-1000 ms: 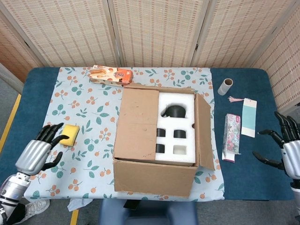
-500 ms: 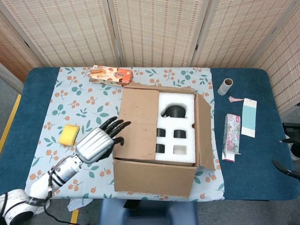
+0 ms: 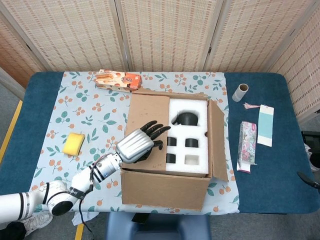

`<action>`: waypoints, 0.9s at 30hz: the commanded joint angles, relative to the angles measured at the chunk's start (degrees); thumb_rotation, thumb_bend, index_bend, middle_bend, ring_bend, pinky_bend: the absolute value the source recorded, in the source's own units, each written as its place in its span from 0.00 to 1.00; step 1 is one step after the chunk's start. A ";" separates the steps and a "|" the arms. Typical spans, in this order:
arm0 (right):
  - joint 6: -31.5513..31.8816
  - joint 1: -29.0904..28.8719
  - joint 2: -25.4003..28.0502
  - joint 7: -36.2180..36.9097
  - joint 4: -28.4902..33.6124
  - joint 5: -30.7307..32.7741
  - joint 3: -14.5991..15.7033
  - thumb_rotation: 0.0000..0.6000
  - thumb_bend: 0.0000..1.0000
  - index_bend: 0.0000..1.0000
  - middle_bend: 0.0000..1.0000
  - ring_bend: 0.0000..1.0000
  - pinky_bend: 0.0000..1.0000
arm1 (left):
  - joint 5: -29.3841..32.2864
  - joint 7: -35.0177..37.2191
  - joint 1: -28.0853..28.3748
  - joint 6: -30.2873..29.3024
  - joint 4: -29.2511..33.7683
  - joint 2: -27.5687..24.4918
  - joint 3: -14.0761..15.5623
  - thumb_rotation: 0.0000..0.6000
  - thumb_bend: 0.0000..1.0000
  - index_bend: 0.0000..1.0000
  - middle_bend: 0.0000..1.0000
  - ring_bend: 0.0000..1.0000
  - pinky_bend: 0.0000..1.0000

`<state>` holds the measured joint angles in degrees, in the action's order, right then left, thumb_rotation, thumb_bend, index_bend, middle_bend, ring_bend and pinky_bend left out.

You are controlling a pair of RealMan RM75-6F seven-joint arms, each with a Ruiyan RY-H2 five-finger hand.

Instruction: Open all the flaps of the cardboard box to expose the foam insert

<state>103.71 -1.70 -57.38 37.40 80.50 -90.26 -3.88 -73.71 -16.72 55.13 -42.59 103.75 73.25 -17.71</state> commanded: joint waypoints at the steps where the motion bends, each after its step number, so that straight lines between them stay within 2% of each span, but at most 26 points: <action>1: -1.75 -0.39 0.41 1.07 -0.16 0.24 -0.19 0.87 0.21 0.35 0.00 0.00 0.00 | 4.59 -2.61 3.17 0.29 -3.53 3.94 -0.22 1.00 1.00 0.41 0.02 0.00 0.00; 7: -4.26 -1.10 1.19 2.26 -0.44 0.27 -0.46 0.87 0.21 0.34 0.00 0.00 0.00 | 7.93 -3.83 6.63 1.01 -7.90 7.68 0.04 1.00 1.00 0.41 0.01 0.00 0.00; 15: -7.32 -1.83 1.93 3.65 -0.64 0.98 -0.88 0.87 0.21 0.34 0.00 0.00 0.00 | 9.27 -3.15 9.46 2.13 -10.86 9.91 0.79 1.00 1.00 0.42 0.01 0.00 0.00; 27: -8.66 -2.01 2.29 4.52 -0.50 0.80 -1.29 0.87 0.21 0.34 0.00 0.00 0.00 | 9.20 -4.43 10.21 -0.23 -13.07 10.91 3.32 1.00 1.00 0.47 0.01 0.00 0.00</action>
<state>95.06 -3.71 -55.10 41.91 79.99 -89.48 -5.16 -64.68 -21.01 65.45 -42.63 90.77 84.13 -14.56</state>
